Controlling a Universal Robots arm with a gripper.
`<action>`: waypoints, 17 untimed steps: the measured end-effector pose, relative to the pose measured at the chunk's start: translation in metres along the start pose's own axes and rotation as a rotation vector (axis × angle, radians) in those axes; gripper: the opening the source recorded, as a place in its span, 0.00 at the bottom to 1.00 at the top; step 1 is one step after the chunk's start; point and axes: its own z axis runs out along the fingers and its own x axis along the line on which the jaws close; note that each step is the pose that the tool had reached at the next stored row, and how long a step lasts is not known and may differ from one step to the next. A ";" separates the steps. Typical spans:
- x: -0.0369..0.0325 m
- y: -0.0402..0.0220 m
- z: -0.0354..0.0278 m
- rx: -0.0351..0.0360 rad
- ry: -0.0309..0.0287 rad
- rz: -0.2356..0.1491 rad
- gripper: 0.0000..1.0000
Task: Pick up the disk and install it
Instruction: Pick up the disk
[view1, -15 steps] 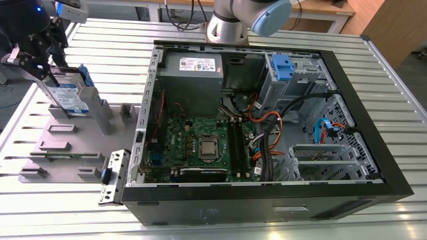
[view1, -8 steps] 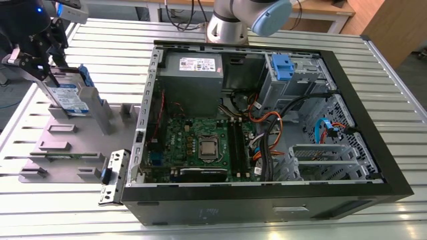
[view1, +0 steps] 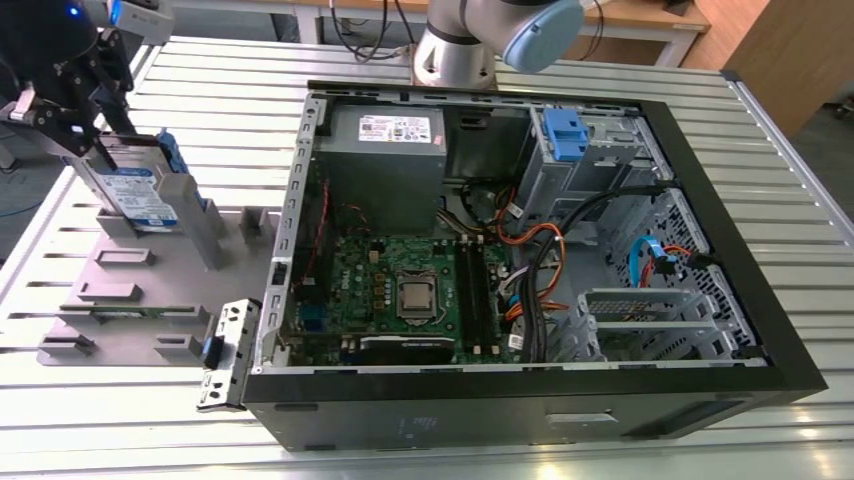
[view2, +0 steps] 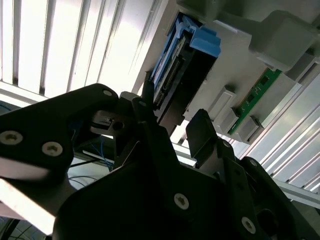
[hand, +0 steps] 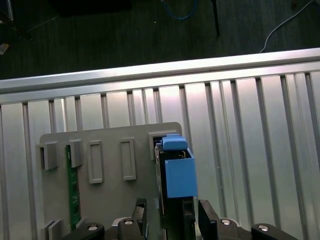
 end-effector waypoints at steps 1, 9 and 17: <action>0.0000 0.0000 0.0002 0.0000 0.0003 -0.007 0.53; 0.0001 -0.0001 0.0027 -0.0016 0.0042 -0.093 0.53; 0.0001 -0.0001 0.0028 -0.0014 0.0041 -0.093 0.53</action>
